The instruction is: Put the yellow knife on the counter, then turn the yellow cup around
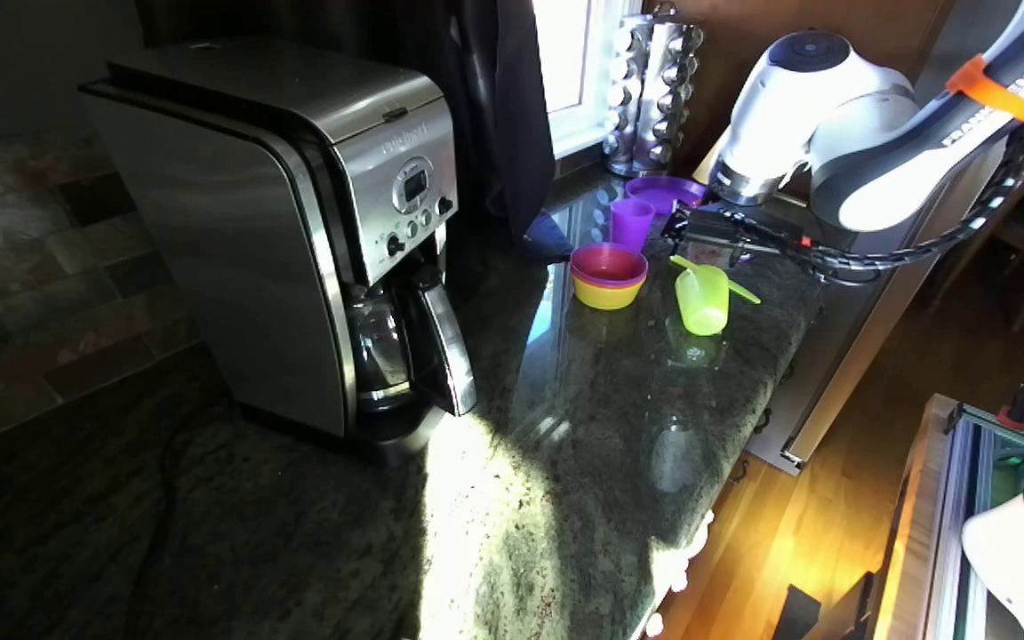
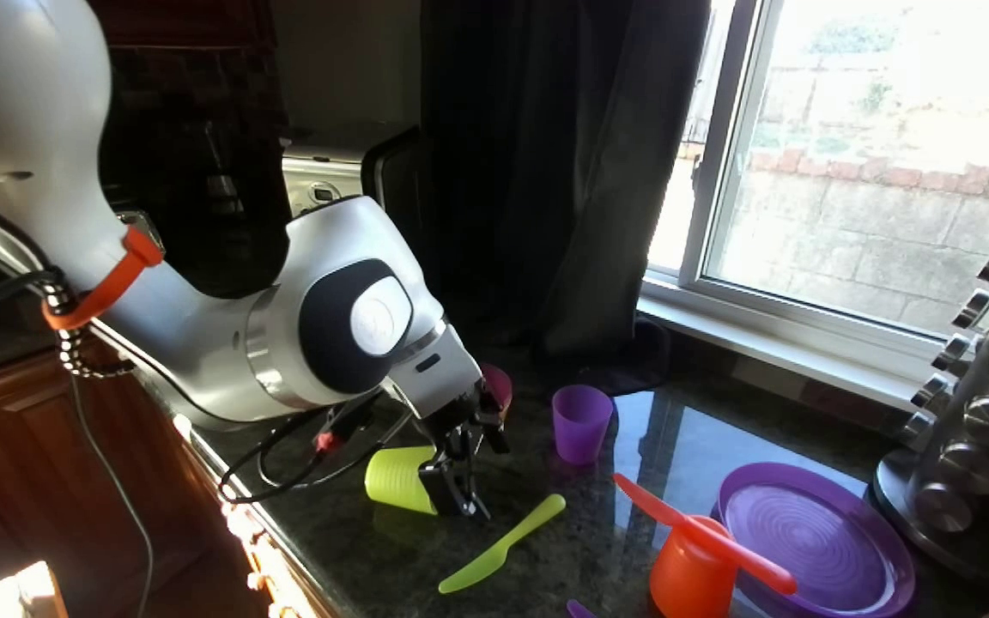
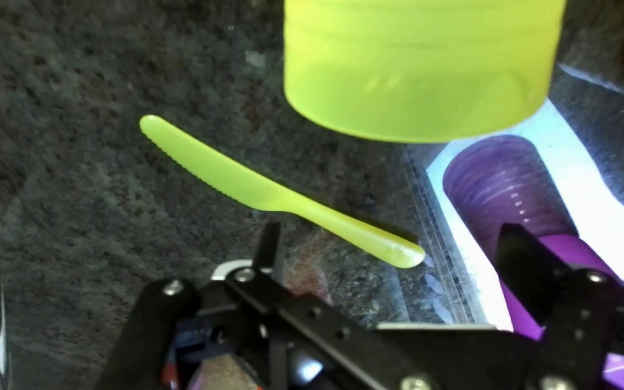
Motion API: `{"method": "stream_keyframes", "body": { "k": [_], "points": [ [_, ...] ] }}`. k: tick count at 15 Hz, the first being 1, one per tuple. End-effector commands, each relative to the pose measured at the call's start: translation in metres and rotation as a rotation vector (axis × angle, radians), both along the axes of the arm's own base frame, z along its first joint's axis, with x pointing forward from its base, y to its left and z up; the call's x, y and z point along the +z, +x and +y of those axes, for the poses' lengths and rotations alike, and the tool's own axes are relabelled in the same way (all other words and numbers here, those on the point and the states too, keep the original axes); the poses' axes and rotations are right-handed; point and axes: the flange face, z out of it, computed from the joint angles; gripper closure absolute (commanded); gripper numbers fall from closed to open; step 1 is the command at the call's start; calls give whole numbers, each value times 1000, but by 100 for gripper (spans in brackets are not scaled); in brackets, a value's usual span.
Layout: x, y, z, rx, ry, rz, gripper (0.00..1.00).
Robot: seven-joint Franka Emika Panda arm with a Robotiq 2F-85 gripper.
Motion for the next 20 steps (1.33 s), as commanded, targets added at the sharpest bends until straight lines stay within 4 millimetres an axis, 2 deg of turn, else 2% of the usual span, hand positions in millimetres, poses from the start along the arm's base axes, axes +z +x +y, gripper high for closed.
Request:
{"method": "stream_keyframes", "body": {
  "k": [1,3,5,7,8,9,11,14,17,20],
  "points": [
    [-9,-14,-20,-24,103,42,0],
    [-27,-31,-30,-31,172,70,0],
    [-35,-47,-32,-27,224,105,0],
    [-33,-58,-28,-8,279,150,0],
    [-25,-59,-27,0,313,165,0],
    [-6,-55,-32,11,352,165,0],
    [22,-42,-55,31,438,158,0],
    [56,-30,-82,30,474,167,0],
    [69,-21,-95,36,521,204,0],
    [66,-12,-93,54,576,266,0]
  ]
}}
